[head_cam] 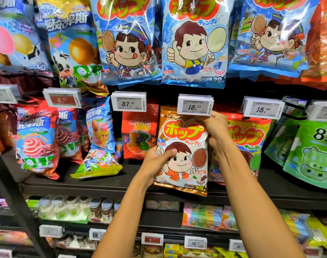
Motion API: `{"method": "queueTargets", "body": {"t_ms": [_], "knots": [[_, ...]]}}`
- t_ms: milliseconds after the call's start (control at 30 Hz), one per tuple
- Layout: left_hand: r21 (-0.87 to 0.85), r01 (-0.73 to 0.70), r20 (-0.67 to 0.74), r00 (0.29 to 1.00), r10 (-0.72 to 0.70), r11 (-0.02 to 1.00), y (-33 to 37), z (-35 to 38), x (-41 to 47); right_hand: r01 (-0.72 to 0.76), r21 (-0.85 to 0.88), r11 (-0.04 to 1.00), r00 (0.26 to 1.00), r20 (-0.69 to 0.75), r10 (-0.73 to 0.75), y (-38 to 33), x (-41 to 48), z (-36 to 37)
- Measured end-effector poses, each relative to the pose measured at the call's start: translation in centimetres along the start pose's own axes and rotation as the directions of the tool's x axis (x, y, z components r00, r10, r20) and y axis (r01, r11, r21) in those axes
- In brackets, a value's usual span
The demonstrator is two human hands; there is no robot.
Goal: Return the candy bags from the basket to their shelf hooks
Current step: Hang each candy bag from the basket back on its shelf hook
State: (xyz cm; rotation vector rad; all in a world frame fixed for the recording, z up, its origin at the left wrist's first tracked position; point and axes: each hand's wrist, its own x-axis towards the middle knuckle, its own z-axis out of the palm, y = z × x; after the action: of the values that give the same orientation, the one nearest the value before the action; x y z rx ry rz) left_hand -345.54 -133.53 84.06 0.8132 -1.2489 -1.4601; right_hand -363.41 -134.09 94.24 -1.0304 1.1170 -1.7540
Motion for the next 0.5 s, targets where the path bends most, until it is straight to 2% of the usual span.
{"method": "queueTargets", "body": {"t_ms": [167,233,300,400,500], "knots": [[-0.005,0.006,-0.025,1.0,-0.006,1.0,-0.4,0.4,0.9,0.0,0.05,0.999,0.998,-0.068,0.004,0.3,0.5,0.1],[-0.011,-0.008,-0.05,0.999,0.007,1.0,-0.9,0.4,1.0,0.038,0.015,0.999,0.993,-0.115,-0.036,0.6,0.8,0.4],[-0.014,-0.015,-0.07,0.997,0.014,1.0,-1.4,0.3,1.3,0.103,-0.111,0.988,0.981,-0.155,-0.12,1.3,1.2,0.6],[0.025,-0.034,-0.104,0.994,0.036,0.999,-1.9,0.5,1.8,0.194,-0.383,0.903,0.943,-0.182,-0.279,2.3,0.8,0.6],[0.056,-0.05,-0.101,0.993,0.055,0.997,-2.2,0.6,2.3,0.298,-0.482,0.824,0.908,-0.124,-0.401,4.4,-1.6,0.3]]}}
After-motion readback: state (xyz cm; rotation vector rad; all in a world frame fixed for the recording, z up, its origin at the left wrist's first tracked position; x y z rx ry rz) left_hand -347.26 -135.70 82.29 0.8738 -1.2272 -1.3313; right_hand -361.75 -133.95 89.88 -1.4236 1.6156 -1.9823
